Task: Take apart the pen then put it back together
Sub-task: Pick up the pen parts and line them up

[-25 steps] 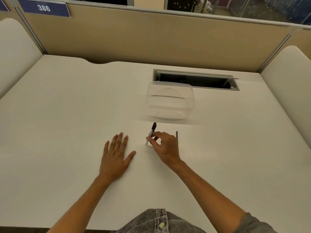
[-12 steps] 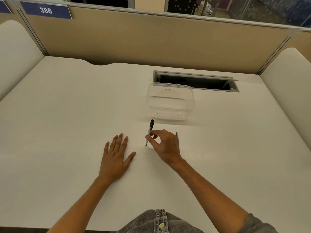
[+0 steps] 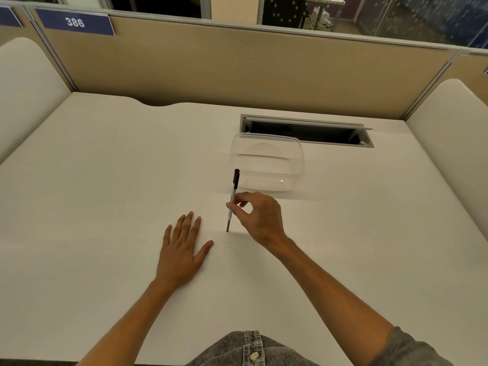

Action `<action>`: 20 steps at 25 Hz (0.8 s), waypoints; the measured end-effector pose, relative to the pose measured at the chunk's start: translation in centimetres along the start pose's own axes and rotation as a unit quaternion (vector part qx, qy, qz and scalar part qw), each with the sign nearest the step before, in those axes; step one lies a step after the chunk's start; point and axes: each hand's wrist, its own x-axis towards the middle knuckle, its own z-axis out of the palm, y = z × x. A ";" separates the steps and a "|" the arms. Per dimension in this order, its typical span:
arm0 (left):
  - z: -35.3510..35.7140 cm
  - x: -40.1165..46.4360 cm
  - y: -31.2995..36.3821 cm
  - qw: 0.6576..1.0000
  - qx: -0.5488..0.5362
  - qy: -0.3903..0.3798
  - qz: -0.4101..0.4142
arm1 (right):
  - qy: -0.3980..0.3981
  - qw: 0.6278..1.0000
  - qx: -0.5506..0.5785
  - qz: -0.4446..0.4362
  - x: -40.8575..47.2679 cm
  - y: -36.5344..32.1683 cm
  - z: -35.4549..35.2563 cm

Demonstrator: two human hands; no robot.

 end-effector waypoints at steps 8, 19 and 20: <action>0.0 0.1 -0.1 1.000 -0.002 -0.002 0.000 | -0.027 1.000 0.004 0.009 1.7 -0.4 -0.8; -0.1 0.0 -0.1 1.000 -0.003 -0.006 -0.002 | -0.007 1.000 0.022 0.013 2.9 -0.8 -1.1; -0.1 0.0 -0.1 1.000 -0.003 -0.008 -0.003 | 0.000 1.000 0.027 0.011 2.9 -0.8 -1.2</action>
